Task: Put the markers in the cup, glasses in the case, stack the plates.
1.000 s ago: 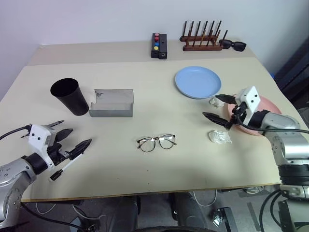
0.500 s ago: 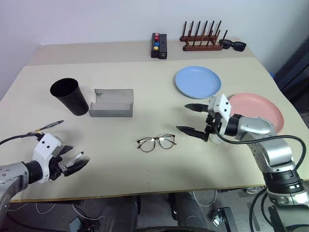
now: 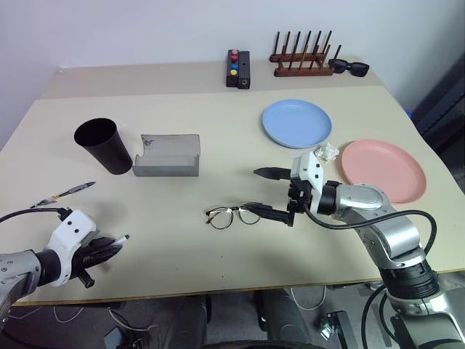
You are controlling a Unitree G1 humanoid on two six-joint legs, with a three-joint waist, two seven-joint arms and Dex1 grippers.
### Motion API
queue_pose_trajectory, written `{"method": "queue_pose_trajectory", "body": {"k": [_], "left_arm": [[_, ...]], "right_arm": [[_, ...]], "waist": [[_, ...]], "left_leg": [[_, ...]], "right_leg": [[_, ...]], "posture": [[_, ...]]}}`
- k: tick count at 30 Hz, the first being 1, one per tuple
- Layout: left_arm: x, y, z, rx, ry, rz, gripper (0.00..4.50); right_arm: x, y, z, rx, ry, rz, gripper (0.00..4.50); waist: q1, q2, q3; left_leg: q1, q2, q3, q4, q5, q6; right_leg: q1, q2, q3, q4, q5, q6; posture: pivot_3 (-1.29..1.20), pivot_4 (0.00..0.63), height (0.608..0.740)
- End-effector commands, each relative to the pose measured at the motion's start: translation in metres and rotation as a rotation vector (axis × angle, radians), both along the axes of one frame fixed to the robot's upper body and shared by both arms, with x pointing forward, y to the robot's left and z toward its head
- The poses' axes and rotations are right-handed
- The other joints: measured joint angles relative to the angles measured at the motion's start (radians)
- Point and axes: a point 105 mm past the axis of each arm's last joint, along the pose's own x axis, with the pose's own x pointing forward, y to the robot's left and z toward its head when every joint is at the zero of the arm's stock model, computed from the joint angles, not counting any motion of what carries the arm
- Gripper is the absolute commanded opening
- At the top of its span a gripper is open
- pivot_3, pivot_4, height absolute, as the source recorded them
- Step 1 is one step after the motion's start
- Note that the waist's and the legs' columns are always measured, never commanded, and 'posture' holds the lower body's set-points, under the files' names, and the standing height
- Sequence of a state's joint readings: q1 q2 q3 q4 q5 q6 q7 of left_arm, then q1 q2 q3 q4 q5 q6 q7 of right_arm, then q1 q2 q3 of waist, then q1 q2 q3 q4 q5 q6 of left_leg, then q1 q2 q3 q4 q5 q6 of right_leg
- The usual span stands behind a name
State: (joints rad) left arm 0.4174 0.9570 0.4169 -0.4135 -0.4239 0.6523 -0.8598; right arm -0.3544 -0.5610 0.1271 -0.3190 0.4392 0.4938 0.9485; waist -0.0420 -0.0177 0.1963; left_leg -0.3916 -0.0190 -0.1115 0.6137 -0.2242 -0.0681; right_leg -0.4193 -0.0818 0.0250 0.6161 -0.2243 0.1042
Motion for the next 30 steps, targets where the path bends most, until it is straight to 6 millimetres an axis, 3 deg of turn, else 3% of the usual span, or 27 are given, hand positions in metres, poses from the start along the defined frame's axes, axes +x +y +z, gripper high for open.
{"method": "queue_pose_trajectory", "body": {"k": [1, 7, 13, 16, 20, 25, 30], "left_arm": [[-0.004, -0.002, -0.003, -0.008, 0.024, -0.005, 0.07], [0.004, 0.0, 0.009, 0.007, -0.057, 0.003, 0.07], [0.033, -0.019, 0.076, -0.15, -0.4, -0.009, 0.07], [0.036, -0.022, 0.09, -0.199, -0.478, -0.003, 0.07], [0.047, -0.031, 0.128, -0.275, -0.683, 0.025, 0.07], [0.072, -0.008, 0.179, -0.28, -1.015, 0.237, 0.07], [0.095, 0.008, 0.196, -0.211, -1.193, 0.424, 0.07]], "right_arm": [[-0.009, 0.012, 0.011, 0.015, -0.047, 0.067, 4.5], [-0.013, 0.021, 0.009, 0.018, -0.047, 0.1, 4.5], [-0.005, 0.035, 0.011, 0.056, -0.069, 0.123, 4.5], [-0.006, 0.043, 0.011, 0.07, -0.085, 0.133, 4.5], [0.001, 0.056, 0.017, 0.109, -0.112, 0.151, 4.5], [0.007, 0.066, 0.019, 0.133, -0.13, 0.162, 4.5], [0.007, 0.077, 0.022, 0.162, -0.142, 0.19, 4.5]], "waist": [[0.0, 0.0, 0.0], [0.0, 0.0, 0.0], [0.005, -0.001, 0.0], [0.004, -0.001, 0.0], [0.0, -0.001, 0.0], [0.005, -0.002, -0.001], [0.003, -0.002, -0.001]], "left_leg": [[0.0, 0.0, 0.0, 0.0, 0.0, 0.0], [0.0, 0.0, 0.0, 0.0, 0.0, 0.0], [-0.001, 0.0, -0.001, 0.001, 0.0, 0.0], [-0.001, 0.0, -0.001, 0.001, 0.0, 0.0], [0.0, 0.0, -0.001, 0.0, 0.0, 0.0], [0.001, 0.0, -0.001, 0.002, 0.0, 0.0], [0.001, -0.001, -0.001, 0.002, 0.0, 0.0]], "right_leg": [[0.0, 0.0, 0.0, 0.0, 0.0, 0.0], [0.0, 0.0, 0.0, 0.0, 0.0, 0.0], [0.0, 0.0, -0.001, 0.0, 0.0, 0.001], [0.0, 0.0, -0.001, 0.0, 0.001, -0.001], [-0.001, 0.001, 0.0, 0.001, 0.001, -0.001], [0.0, 0.001, 0.0, 0.003, 0.001, -0.001], [0.001, 0.001, 0.0, 0.003, 0.004, 0.003]], "posture": [[0.0, 0.15, 0.74], [0.0, 0.15, 0.74], [0.0, 0.15, 0.74], [0.0, 0.15, 0.74], [0.0, 0.15, 0.74], [0.0, 0.15, 0.74], [0.0, 0.15, 0.74]]}}
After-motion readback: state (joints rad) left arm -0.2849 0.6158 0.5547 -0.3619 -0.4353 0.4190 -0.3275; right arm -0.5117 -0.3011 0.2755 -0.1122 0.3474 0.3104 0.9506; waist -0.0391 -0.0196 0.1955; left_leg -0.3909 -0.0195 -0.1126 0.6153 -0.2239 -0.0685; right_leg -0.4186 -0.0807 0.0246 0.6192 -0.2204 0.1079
